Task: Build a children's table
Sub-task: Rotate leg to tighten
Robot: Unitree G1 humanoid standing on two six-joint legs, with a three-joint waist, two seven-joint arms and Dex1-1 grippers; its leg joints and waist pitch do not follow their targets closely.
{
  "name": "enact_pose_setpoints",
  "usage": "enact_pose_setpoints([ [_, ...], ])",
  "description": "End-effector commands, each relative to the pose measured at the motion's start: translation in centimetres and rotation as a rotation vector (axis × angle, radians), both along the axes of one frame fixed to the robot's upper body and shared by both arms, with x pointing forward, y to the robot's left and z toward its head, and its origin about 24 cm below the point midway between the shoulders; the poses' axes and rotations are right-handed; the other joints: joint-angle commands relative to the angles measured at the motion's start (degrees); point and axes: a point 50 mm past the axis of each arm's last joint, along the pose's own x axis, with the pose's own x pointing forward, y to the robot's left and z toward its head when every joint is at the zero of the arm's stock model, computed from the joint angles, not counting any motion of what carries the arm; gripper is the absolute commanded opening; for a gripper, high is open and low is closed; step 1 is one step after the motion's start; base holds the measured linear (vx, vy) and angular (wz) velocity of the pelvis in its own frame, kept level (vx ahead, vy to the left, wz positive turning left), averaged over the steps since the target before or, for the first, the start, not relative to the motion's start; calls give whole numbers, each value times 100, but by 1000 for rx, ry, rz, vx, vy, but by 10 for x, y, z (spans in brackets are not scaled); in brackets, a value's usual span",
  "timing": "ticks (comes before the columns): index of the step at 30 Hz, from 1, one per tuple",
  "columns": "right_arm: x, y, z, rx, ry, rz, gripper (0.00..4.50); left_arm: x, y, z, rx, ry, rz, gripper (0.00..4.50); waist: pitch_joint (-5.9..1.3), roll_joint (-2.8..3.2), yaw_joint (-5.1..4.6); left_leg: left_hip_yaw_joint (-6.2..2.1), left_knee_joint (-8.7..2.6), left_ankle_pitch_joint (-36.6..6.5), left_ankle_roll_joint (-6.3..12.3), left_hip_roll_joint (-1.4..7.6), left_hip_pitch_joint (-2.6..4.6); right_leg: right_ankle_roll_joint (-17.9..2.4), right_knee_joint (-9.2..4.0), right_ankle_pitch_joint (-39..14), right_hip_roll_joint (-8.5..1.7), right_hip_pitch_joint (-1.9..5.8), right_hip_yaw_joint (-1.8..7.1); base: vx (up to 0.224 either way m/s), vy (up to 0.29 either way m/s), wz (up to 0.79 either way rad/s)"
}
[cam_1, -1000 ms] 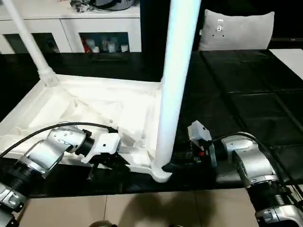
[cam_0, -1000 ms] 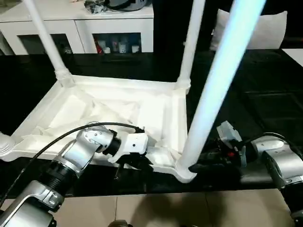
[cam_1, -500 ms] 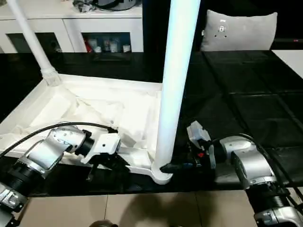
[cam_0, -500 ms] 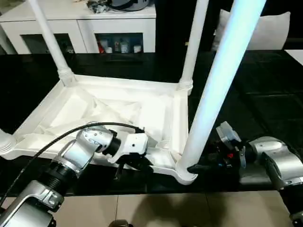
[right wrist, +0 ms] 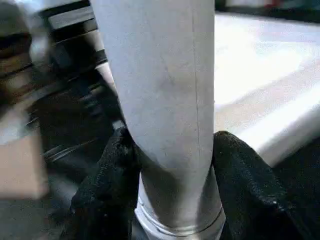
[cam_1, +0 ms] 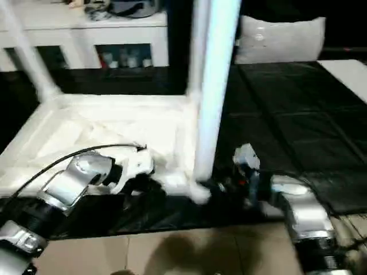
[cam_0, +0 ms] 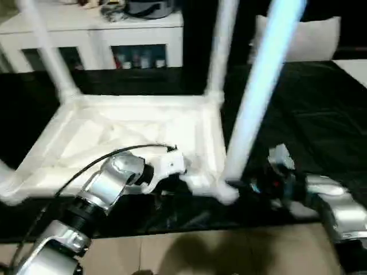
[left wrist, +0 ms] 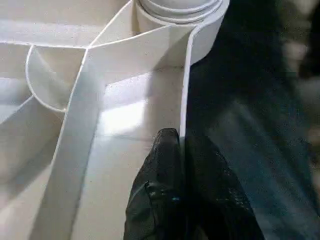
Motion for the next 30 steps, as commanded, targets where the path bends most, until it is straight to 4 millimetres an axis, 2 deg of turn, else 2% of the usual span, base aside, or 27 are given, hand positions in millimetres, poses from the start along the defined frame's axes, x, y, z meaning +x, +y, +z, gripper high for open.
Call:
enact_pose_setpoints([
  [1, 6, 36, -8, -18, 2, -4, 189, 0, -30, 1, -57, -15, 37, 0, -255, -116, -34, -87, -431, -1715, 237, 93, -11, -130, -645, -3811, -303, 235, 94, 0, 0, 0],
  [2, 6, 36, -8, -18, 2, -4, 189, 0, -30, 1, -57, -15, 37, 0, -251, -106, -105, -99, -425, -1798, 238, 82, -16, -111, -668, -3854, -301, 233, 60, 0, 0, 0],
  [3, 14, 45, -14, -49, 12, -121, 188, 5, -37, 2, -66, -31, 110, 0, -246, -102, -171, -104, -433, -1880, 242, 95, -6, -100, -687, -3841, -291, 221, 54, 0, 0, 0],
  [4, 14, 45, -14, -49, 12, -121, 188, 5, -37, 2, -66, -31, 110, 0, -239, -84, -203, -99, -432, -1920, 250, 85, 9, -114, -710, -3838, -282, 205, 33, 0, 0, 0],
  [5, 22, 52, -18, -63, 32, -249, 188, 11, -44, 5, -87, -42, 190, 0, -244, -82, -233, -107, -424, -1973, 252, 78, 22, -104, -730, -3855, -287, 214, 3, 0, 0, 0],
  [6, 26, 55, -19, -71, 38, -302, 188, 12, -47, 7, -96, -44, 218, 0, -247, -47, -323, -143, -442, -2094, 217, 94, -2, -102, -740, -3753, -290, 256, -52, 0, 0, 0],
  [7, 30, 57, -20, -77, 46, -371, 188, 14, -50, 8, -105, -50, 248, 0, -261, -47, -341, -147, -445, -2131, 236, 102, 7, -104, -747, -3674, -304, 264, -62, 0, 0, 0],
  [9, 39, 62, -22, -79, 81, -503, 188, 17, -56, 11, -124, -61, 303, 0, -255, -21, -400, -175, -487, -2176, 268, 122, -51, -164, -723, -3407, -313, 313, -76, 0, 0, 0],
  [10, 42, 66, -22, -45, 98, -547, 188, 18, -60, 12, -137, -64, 328, 0, -236, -6, -437, -173, -490, -2362, 257, 120, -9, -156, -769, -3472, -301, 269, -100, 0, 0, 0],
  [11, 44, 71, -20, 11, 118, -562, 188, 17, -65, 13, -146, -67, 337, 0, -251, -12, -474, -178, -484, -2418, 250, 117, 32, -224, -767, -3366, -321, 259, -84, 0, 0, 0],
  [12, 44, 74, -19, 48, 129, -564, 223, 16, -67, 13, -151, -69, 339, 0, -262, -6, -490, -184, -500, -2359, 298, 132, -5, -290, -744, -3183, -336, 293, -57, 0, 0, 0],
  [14, 44, 76, -18, 45, 108, -560, 258, 14, -69, 12, -137, -88, 316, 0, -268, -13, -466, -169, -518, -2216, 352, 149, -21, -403, -706, -2902, -340, 292, -2, 0, 0, 0],
  [16, 42, 75, -18, 27, 89, -548, 268, 13, -68, 11, -123, -104, 297, 0, -278, -14, -446, -152, -528, -2072, 379, 165, -30, -547, -658, -2606, -346, 293, 51, 0, 0, 0],
  [19, 39, 62, -17, 15, 47, -532, 293, 15, -59, 9, -88, -149, 270, 0, -288, -33, -378, -107, -509, -1777, 461, 156, -29, -703, -603, -2346, -349, 292, 115, 0, 0, 0],
  [20, 39, 54, -15, 5, 23, -527, 313, 16, -55, 7, -73, -162, 263, 0, -293, -37, -351, -93, -497, -1632, 483, 153, -44, -771, -578, -2242, -353, 297, 135, 0, 0, 0],
  [23, 37, 41, -12, -12, -19, -495, 340, 17, -48, 5, -58, -171, 244, 0, -295, -49, -239, -70, -482, -1457, 534, 152, -48, -725, -564, -2376, -351, 300, 144, 0, 0, 0],
  [24, 34, 28, -9, -29, -51, -459, 340, 17, -42, 4, -44, -175, 227, 0, -298, -44, -210, -60, -471, -1408, 536, 142, -31, -669, -584, -2501, -350, 291, 140, 0, 0, 0],
  [25, 33, 24, -8, -33, -60, -445, 357, 17, -40, 4, -39, -176, 222, 0, -303, -52, -200, -55, -468, -1368, 553, 143, -33, -656, -586, -2505, -353, 297, 142, 0, 0, 0],
  [26, 28, 10, -1, -50, -91, -364, 367, 17, -32, 2, -20, -181, 192, 0, -310, -55, -171, -53, -462, -1243, 590, 146, -59, -648, -566, -2426, -341, 312, 146, 0, 0, 0],
  [28, 24, 3, 2, -54, -101, -319, 384, 17, -28, 2, -11, -178, 173, 0, -321, -70, -87, -43, -453, -1092, 675, 157, -57, -613, -552, -2315, -344, 325, 157, 0, 0, 0],
  [29, 22, -1, 5, -56, -107, -291, 392, 17, -26, 1, -6, -177, 161, 0, -334, -64, -79, -47, -452, -987, 680, 165, -66, -654, -522, -2194, -348, 330, 160, 0, 0, 0],
  [30, 18, -10, 10, -68, -105, -225, 402, 15, -21, 1, 3, -179, 113, 0, -351, -61, -68, -56, -439, -769, 734, 171, -97, -769, -472, -1859, -327, 342, 147, 0, 0, 0],
])
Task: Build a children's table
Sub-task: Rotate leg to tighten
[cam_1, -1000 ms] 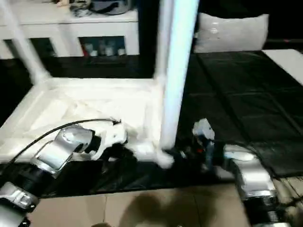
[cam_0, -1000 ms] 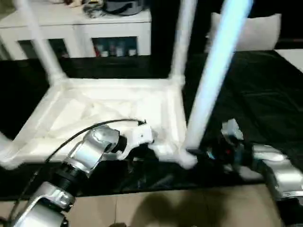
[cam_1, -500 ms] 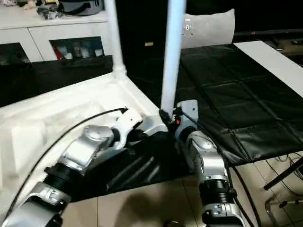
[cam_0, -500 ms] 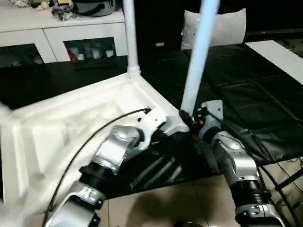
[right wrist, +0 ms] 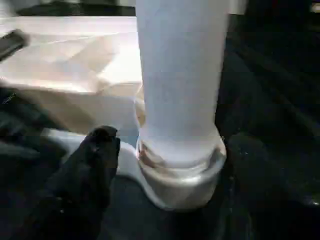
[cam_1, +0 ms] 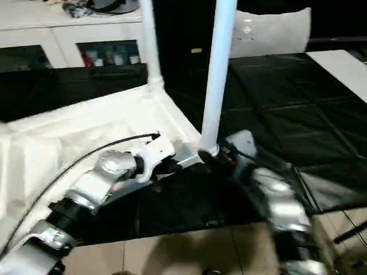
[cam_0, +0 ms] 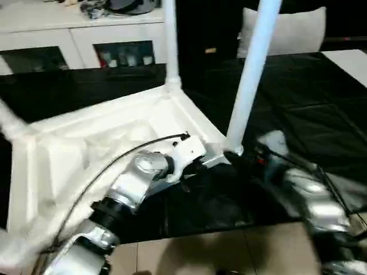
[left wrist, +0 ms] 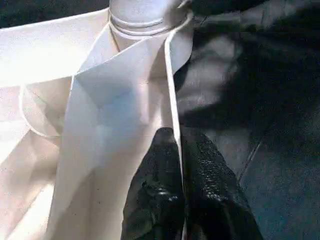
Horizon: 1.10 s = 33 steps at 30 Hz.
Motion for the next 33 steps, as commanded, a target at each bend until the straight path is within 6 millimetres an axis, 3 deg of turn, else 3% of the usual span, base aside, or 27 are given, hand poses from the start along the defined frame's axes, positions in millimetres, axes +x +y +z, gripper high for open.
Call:
enact_pose_setpoints([
  [1, -4, -4, 12, 0, -19, 110, 402, -3, 3, -2, 54, -3, -103, 0, -363, -96, 42, -18, -312, -740, 719, 143, -76, -784, -353, -1842, -327, 368, 263, 0, 0, 0],
  [2, -6, -8, 15, -14, -16, 145, 420, -4, 5, -1, 61, -7, -136, 0, -373, -95, 60, -19, -305, -694, 759, 158, -66, -874, -318, -1689, -334, 368, 275, 0, 0, 0],
  [6, -8, -19, 24, -78, -25, 276, 420, -15, 14, -1, 89, 10, -317, 0, -372, -86, 130, -6, -297, -676, 788, 185, -49, -1031, -272, -1582, -330, 350, 284, 0, 0, 0],
  [12, -17, -18, 29, -105, 33, 517, 405, -23, 24, 3, 112, 60, -507, 0, -362, -82, 225, 15, -310, -867, 695, 220, -25, -1089, -267, -1732, -345, 341, 297, 0, 0, 0],
  [14, -20, -16, 28, -104, 57, 578, 370, -25, 25, 5, 114, 75, -551, 0, -366, -82, 262, 20, -306, -892, 663, 229, -7, -1112, -258, -1703, -347, 329, 307, 0, 0, 0],
  [17, -25, -10, 26, -93, 92, 663, 353, -28, 26, 9, 114, 88, -614, 0, -362, -91, 285, 12, -318, -942, 621, 225, -13, -1091, -259, -1806, -354, 346, 306, 0, 0, 0],
  [33, -33, 6, 21, -33, 157, 805, 217, -30, 26, 11, 111, 102, -686, 0, -374, -81, 308, 6, -309, -900, 523, 229, -13, -1080, -243, -1758, -350, 342, 312, 0, 0, 0],
])
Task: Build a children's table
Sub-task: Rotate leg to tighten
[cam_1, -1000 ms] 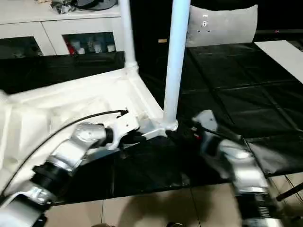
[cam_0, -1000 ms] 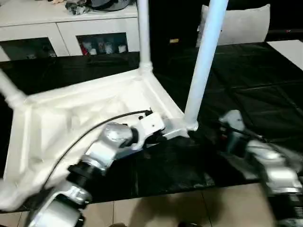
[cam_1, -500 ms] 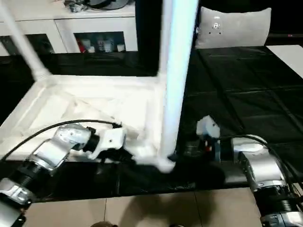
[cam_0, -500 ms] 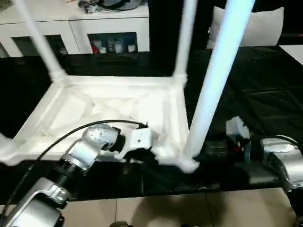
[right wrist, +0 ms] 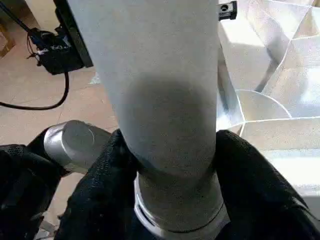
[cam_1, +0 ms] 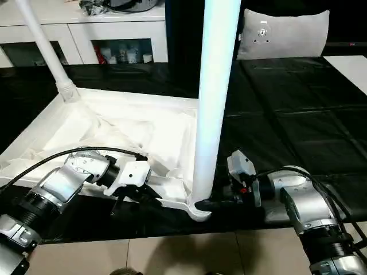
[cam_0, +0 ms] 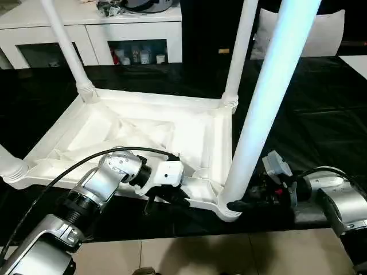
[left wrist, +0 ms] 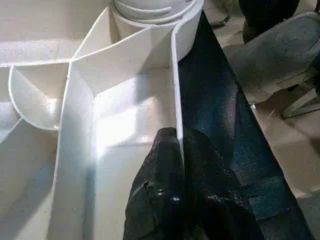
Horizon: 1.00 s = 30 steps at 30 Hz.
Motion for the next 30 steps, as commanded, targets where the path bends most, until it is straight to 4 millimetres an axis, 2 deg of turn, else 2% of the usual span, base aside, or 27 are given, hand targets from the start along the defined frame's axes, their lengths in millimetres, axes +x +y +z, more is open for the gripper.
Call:
enact_pose_setpoints([
  [1, -1, 2, 5, 7, -1, 33, 210, -3, -9, 5, 9, -15, -102, 0, -375, -79, -13, -17, -368, -867, 539, 223, -19, -1080, -301, -1706, -332, 359, 293, 0, 0, 0],
  [6, -5, 4, 3, 17, 27, 44, 198, -4, -8, 4, 9, 4, -86, 0, -370, -74, 0, -15, -369, -891, 523, 222, -14, -1053, -312, -1782, -334, 357, 292, 0, 0, 0],
  [10, -4, 13, -2, 76, 52, -66, 197, -2, -12, 3, -11, 33, 15, 0, -366, -78, 12, -18, -376, -864, 502, 229, -14, -1032, -318, -1836, -341, 358, 292, 0, 0, 0],
  [12, -3, 15, -4, 76, 51, -107, 197, 0, -14, 2, -11, 33, 55, 0, -351, -83, -14, -13, -385, -985, 444, 212, -13, -935, -349, -2115, -337, 351, 283, 0, 0, 0],
  [15, 7, 28, -14, 51, 32, -302, 197, 7, -22, 0, -45, 33, 209, 0, -298, -83, -91, -25, -393, -1306, 258, 144, 27, -568, -483, -3087, -333, 312, 244, 0, 0, 0],
  [16, 8, 29, -14, 49, 30, -313, 197, 7, -22, 0, -46, 33, 216, 0, -290, -90, -108, -25, -389, -1347, 214, 135, 37, -494, -508, -3249, -335, 298, 235, 0, 0, 0],
  [17, 18, 37, -21, 23, 19, -464, 197, 9, -30, 0, -64, 43, 294, 0, -290, -105, -170, -42, -391, -1395, 152, 116, 10, -369, -518, -3441, -331, 320, 208, 0, 0, 0],
  [18, 22, 41, -23, 9, 14, -519, 196, 10, -33, -1, -70, 45, 323, 0, -263, -97, -206, -51, -403, -1441, 126, 105, 7, -311, -554, -3555, -318, 298, 184, 0, 0, 0],
  [19, 24, 44, -26, 1, 13, -560, 196, 10, -36, -1, -76, 48, 342, 0, -245, -103, -297, -81, -394, -1617, 71, 71, -16, -144, -592, -3813, -312, 322, 118, 0, 0, 0],
  [20, 24, 44, -26, 1, 13, -560, 194, 10, -36, -1, -76, 48, 342, 0, -256, -82, -365, -90, -374, -1775, 68, 50, 30, -7, -658, -3983, -308, 301, 70, 0, 0, 0],
  [21, 27, 47, -28, -5, 15, -597, 194, 11, -39, -1, -80, 49, 363, 0, -261, -75, -439, -93, -368, -1864, 132, 44, 53, 38, -700, -3977, -301, 293, 48, 0, 0, 0],
  [22, 32, 51, -32, -25, 21, -679, 194, 13, -45, -1, -94, 48, 405, 0, -262, -63, -461, -103, -374, -1903, 153, 49, 57, 22, -704, -3928, -299, 291, 38, 0, 0, 0],
  [23, 37, 55, -36, -41, 22, -764, 193, 16, -51, -1, -111, 46, 458, 0, -252, -59, -537, -121, -383, -2002, 152, 54, 34, -8, -711, -3852, -286, 297, 7, 0, 0, 0],
  [24, 41, 58, -39, -52, 23, -847, 193, 20, -56, 0, -128, 40, 517, 0, -278, -40, -568, -127, -376, -2036, 129, 59, 36, -13, -705, -3822, -285, 311, -5, 0, 0, 0],
  [25, 45, 61, -41, -58, 37, -926, 193, 23, -62, 1, -148, 34, 573, 0, -257, -19, -634, -146, -374, -2205, 107, 61, 67, 22, -769, -3869, -279, 301, -81, 0, 0, 0],
  [26, 50, 67, -43, -45, 56, -1002, 193, 30, -71, 4, -193, 20, 665, 0, -279, 19, -692, -152, -360, -2310, 112, 66, 112, -11, -797, -3742, -292, 298, -104, 0, 0, 0],
  [27, 51, 69, -43, -41, 59, -1012, 193, 31, -72, 5, -200, 18, 681, 0, -269, 69, -743, -204, -391, -2653, 137, 123, 189, -37, -841, -3557, -279, 317, -201, -13, 51, 2],
  [28, 52, 74, -43, 0, 85, -1026, 228, 33, -77, 8, -225, 12, 721, 0, -263, 45, -785, -225, -426, -2805, 163, 160, 155, -17, -824, -3402, -271, 364, -216, -13, 51, 2],
  [29, 52, 75, -42, -4, 80, -1025, 263, 33, -78, 8, -230, 8, 724, 0, -257, 76, -814, -279, -501, -2997, 172, 221, 88, -22, -762, -3106, -301, 454, -194, 0, 54, -1],
  [30, 52, 77, -41, -27, 45, -1018, 265, 33, -82, 10, -245, -12, 723, 0, -270, 76, -814, -279, -510, -3057, 171, 228, 98, -54, -748, -3007, -316, 448, -160, 0, 0, 0],
])
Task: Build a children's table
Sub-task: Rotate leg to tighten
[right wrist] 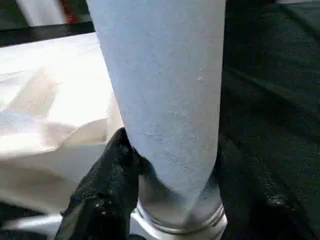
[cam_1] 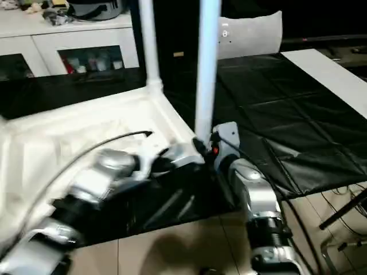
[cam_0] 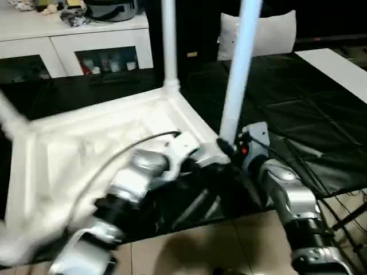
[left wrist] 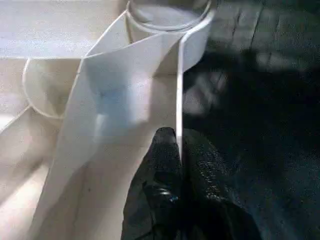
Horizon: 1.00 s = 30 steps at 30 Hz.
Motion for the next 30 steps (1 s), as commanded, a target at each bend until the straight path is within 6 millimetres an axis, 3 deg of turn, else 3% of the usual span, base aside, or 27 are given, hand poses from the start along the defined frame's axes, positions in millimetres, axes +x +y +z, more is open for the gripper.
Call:
enact_pose_setpoints([
  [1, -11, 29, -21, -29, 92, 107, 265, 1, -28, 23, -100, -101, -65, 0, -277, -16, -22, -115, -520, -3031, 167, 168, 75, -154, -417, -3016, -321, 175, 123, 0, 0, 0],
  [3, -12, 30, -20, -27, 79, 113, 298, -2, -28, 22, -74, -123, -102, 0, -298, -94, 11, -70, -461, -2482, 259, 60, 9, -224, -411, -3254, -387, 177, 171, 0, 0, 0],
  [6, -12, 22, -19, -22, 57, 95, 312, -3, -24, 19, -44, -146, -130, 0, -326, -52, 46, -82, -492, -2108, 349, 110, -53, -386, -325, -2876, -393, 199, 231, 0, 0, 0],
  [9, -13, 4, -16, -99, -9, 68, 351, 0, -15, 14, 10, -181, -127, 0, -360, -104, 134, -42, -469, -1576, 435, 125, -123, -656, -203, -2252, -384, 198, 325, 0, 0, 0],
  [12, -15, -11, -12, -148, -63, 50, 365, 2, -10, 12, 29, -197, -129, 0, -359, -124, 226, 6, -442, -1419, 495, 105, -103, -679, -185, -2356, -395, 186, 361, 0, 0, 0],
  [16, -30, -25, -8, -91, -66, 87, 400, 4, -3, 14, 41, -252, -154, 0, -380, -182, 402, 26, -403, -972, 630, 91, -157, -521, -134, -2335, -383, 207, 386, 12, -31, 1],
  [18, -41, -28, -4, -69, -80, 128, 423, 2, -2, 17, -1, -238, -162, 43, -398, -184, 441, 29, -390, -764, 648, 96, -189, -536, -89, -2166, -376, 220, 386, 7, -25, -1],
  [19, -51, -26, 0, -55, -98, 188, 432, -1, -1, 21, -52, -220, -177, 55, -410, -169, 494, 38, -378, -667, 669, 125, -164, -558, -70, -2037, -376, 190, 398, 0, 0, 0],
  [20, -53, -25, 1, -51, -101, 208, 440, -2, -1, 22, -63, -215, -180, 59, -419, -169, 527, 35, -373, -545, 700, 138, -195, -610, -31, -1824, -376, 220, 398, 0, 0, 0],
  [22, -56, -23, 3, -51, -113, 227, 450, -4, 0, 23, -63, -229, -186, 69, -411, -149, 510, 33, -383, -583, 689, 161, -184, -720, -31, -1746, -355, 179, 384, 0, 0, 0],
  [25, -60, -13, 10, -51, -146, 301, 450, -4, 11, 25, -45, -275, -164, 102, -357, -107, 494, 35, -420, -964, 587, 159, -168, -655, -79, -2091, -342, 167, 381, 0, 0, 0],
  [26, -60, -9, 12, -42, -144, 315, 450, -6, 19, 26, -31, -278, -167, 102, -356, -120, 483, 33, -426, -1059, 538, 160, -162, -593, -93, -2205, -341, 159, 385, 0, 0, 0],
  [28, -58, -1, 17, -36, -133, 338, 450, -10, 39, 29, 15, -272, -167, 102, -349, -71, 470, 2, -461, -1143, 455, 178, -166, -581, -63, -2212, -348, 169, 397, 0, 0, 0],
  [30, -57, 7, 19, -32, -136, 374, 450, -15, 60, 32, 77, -269, -155, 102, -337, -61, 438, 19, -458, -1237, 384, 162, -129, -561, -81, -2243, -325, 131, 400, 0, 0, 0],
])
